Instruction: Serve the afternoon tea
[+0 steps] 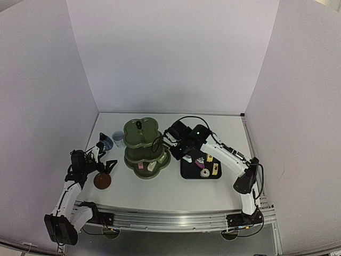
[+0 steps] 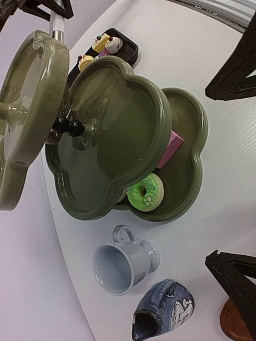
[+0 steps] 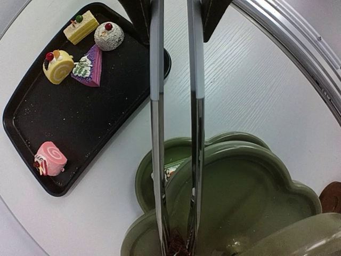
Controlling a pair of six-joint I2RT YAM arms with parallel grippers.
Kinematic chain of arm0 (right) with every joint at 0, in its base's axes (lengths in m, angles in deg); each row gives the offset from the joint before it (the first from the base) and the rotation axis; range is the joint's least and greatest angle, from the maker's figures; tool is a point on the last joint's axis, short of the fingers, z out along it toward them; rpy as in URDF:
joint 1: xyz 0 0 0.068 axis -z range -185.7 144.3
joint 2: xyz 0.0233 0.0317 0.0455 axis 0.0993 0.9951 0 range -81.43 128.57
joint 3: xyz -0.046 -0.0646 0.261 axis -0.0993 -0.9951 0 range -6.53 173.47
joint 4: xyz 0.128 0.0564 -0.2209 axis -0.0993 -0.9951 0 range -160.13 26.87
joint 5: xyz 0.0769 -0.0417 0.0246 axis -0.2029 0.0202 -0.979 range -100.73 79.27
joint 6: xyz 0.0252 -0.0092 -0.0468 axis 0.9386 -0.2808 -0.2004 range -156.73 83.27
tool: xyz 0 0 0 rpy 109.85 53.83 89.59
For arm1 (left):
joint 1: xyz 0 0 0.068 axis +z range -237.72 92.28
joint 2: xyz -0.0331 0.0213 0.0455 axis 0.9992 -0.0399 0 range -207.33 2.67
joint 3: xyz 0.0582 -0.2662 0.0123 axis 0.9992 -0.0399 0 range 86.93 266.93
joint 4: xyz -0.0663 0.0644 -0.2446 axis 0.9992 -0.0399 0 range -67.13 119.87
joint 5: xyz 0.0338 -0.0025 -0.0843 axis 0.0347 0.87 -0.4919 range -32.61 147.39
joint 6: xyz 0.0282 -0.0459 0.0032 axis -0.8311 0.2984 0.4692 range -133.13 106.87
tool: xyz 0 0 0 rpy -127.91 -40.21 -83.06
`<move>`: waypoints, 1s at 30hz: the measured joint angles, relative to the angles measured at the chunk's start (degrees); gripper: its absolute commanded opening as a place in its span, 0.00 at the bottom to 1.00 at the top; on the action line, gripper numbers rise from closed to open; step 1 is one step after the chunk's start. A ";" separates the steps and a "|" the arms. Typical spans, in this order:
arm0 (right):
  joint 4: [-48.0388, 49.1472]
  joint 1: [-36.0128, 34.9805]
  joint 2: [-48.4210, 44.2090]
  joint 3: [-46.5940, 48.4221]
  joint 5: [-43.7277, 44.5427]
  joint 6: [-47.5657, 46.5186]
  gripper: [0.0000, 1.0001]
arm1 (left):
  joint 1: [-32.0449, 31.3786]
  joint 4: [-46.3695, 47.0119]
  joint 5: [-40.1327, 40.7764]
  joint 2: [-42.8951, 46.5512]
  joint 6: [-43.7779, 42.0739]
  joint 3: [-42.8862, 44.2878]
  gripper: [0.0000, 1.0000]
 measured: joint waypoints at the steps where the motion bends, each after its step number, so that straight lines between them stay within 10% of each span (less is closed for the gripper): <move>1: -0.01 0.00 0.04 0.15 0.02 0.04 0.28 | 0.00 0.00 0.01 0.01 0.00 0.00 1.00; 30: 0.49 -0.11 -14.15 -11.36 0.08 3.18 0.28 | 0.00 -3.22 0.78 1.23 -1.51 -0.02 1.00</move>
